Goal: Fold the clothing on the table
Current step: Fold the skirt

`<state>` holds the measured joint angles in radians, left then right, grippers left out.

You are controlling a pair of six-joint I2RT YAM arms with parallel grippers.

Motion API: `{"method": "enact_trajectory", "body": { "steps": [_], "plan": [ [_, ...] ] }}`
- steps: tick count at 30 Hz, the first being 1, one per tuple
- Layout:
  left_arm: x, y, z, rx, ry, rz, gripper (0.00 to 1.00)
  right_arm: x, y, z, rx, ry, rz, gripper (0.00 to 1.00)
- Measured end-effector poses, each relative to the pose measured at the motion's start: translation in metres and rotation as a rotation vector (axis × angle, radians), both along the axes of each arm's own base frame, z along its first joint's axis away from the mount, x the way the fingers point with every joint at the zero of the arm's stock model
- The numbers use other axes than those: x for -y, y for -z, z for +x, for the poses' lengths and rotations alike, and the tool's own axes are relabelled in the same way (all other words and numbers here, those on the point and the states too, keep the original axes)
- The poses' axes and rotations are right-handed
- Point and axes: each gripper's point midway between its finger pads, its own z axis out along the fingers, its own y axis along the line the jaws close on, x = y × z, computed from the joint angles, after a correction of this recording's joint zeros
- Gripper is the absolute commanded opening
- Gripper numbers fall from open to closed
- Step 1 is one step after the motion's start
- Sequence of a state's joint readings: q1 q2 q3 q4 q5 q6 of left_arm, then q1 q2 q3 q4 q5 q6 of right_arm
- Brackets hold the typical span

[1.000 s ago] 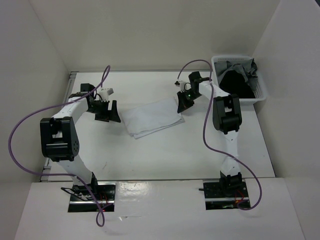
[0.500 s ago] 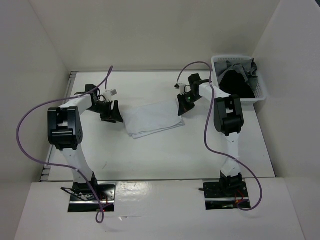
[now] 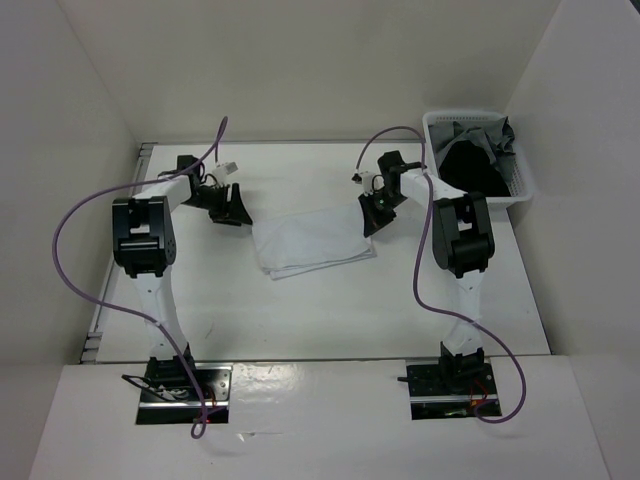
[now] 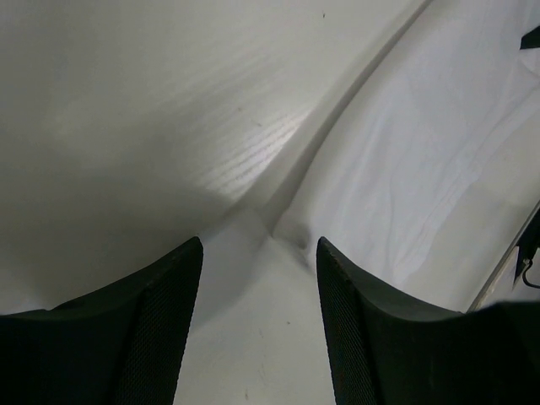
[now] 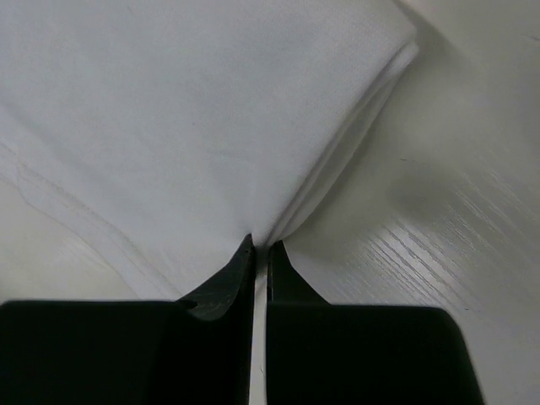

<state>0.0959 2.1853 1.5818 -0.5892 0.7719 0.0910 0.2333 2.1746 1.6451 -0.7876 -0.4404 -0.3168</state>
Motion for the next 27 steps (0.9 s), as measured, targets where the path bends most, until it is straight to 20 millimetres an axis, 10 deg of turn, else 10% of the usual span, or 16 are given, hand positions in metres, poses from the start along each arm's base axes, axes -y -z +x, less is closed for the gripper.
{"method": "enact_trajectory", "body": {
  "steps": [10,27],
  "plan": [
    [0.006,0.000,0.017,0.018,0.012,-0.046,0.61,0.001,0.000,0.000,0.001,-0.001,-0.005,0.00],
    [0.030,0.005,-0.013,-0.020,0.147,-0.102,0.46,0.003,-0.001,0.002,0.002,-0.011,-0.018,0.00]
  ]
}}
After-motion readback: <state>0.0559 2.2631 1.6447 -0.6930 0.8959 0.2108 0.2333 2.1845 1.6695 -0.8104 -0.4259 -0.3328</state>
